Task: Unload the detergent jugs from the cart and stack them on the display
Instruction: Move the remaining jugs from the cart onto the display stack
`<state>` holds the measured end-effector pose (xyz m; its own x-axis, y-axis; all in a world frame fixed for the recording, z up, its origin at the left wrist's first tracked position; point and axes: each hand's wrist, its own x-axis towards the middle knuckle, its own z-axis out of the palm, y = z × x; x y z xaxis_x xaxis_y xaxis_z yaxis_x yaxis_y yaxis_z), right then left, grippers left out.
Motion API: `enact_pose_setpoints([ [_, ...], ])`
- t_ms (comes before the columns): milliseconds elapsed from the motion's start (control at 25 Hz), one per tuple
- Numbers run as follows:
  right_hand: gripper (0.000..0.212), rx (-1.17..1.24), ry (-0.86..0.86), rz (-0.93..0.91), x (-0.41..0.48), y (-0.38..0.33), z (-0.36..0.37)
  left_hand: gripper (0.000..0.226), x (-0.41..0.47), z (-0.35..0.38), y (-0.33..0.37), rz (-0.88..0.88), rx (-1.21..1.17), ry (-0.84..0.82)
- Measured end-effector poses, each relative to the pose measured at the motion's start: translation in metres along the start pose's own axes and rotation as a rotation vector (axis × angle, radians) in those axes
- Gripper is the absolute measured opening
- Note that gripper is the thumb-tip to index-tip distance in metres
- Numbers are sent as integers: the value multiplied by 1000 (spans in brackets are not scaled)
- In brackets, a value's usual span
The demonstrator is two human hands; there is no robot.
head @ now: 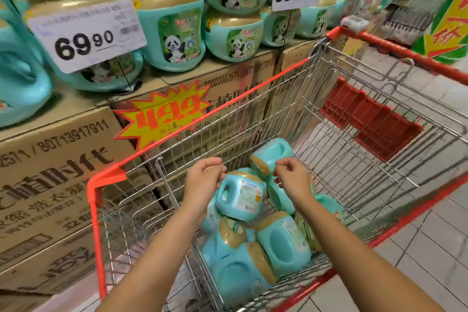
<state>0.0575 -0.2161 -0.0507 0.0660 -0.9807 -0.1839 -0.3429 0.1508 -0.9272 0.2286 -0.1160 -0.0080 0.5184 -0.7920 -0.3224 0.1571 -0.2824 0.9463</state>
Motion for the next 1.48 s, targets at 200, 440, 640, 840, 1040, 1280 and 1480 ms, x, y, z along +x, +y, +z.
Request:
enact_pose_setpoints([
  [200,21,-247,-184,162,81,86,15,21,95,49,-60,-182,120,90],
  [440,22,-343,-370,347,136,188,43,28,183,66,-171,-341,310,210],
  [640,31,26,-468,389,148,228,71,60,211,73,-242,-316,364,85],
  [840,35,166,-597,487,168,256,81,34,222,64,-292,-282,388,93],
  [1040,59,145,-660,545,171,259,81,36,219,59,-293,-260,610,150],
  [1280,80,261,-556,513,164,187,60,25,198,68,-221,-306,545,216],
  [1480,50,348,-505,298,138,80,26,18,176,59,-117,-214,209,159],
])
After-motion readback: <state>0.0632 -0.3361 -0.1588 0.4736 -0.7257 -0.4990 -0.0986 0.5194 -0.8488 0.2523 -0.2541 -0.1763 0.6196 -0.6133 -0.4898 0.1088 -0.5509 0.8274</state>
